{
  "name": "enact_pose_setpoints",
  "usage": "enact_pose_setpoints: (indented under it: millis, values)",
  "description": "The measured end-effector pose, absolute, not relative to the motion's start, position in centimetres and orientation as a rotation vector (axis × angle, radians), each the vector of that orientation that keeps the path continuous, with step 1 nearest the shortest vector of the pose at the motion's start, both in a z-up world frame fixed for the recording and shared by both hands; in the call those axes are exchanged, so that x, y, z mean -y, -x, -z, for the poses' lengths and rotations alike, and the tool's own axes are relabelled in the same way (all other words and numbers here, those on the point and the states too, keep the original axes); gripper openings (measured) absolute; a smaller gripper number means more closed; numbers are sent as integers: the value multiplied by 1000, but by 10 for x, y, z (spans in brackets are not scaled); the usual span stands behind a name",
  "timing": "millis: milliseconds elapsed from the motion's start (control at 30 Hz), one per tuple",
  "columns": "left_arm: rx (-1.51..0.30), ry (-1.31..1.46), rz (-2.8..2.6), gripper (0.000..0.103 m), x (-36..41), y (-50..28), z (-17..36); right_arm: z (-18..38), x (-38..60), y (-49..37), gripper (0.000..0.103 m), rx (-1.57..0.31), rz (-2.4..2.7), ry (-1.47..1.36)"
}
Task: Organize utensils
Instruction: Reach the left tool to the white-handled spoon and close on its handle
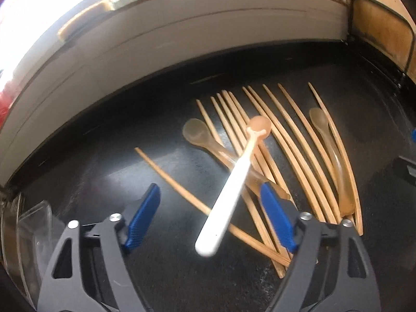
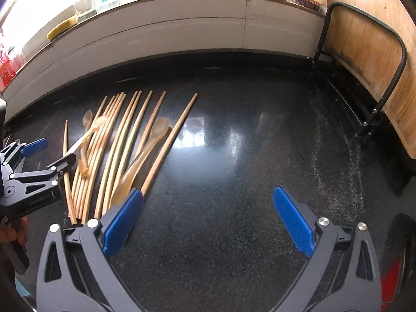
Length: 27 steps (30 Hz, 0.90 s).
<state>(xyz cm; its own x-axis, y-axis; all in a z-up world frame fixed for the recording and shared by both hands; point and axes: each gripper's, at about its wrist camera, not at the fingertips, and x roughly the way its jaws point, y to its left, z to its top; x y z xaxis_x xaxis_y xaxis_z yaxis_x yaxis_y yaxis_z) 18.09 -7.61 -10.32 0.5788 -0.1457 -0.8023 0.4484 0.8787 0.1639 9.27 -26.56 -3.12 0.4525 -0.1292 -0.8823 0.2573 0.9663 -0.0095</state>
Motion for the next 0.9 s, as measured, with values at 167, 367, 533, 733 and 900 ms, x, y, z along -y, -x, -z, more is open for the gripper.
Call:
enact_pose_setpoints:
  millis: [167,367,533,733,900]
  values:
    - [-885,-366,432,67,74,-191,105,41,265,-101,97,-1093,231,-121]
    - [-888,-413,477,52,70,-191,106,46,264,-108,97,-1100,226,-128]
    - [-910,-439,524,52,73,-193,114,50,261,-110,97,-1107,219,-122]
    - [-933,-403,572,24,75,-199,116,59,262,-120,94,-1121,218,-117]
    - [-934,-422,559,14,78,-197,118,71,265,-131,83,-1160,226,-120]
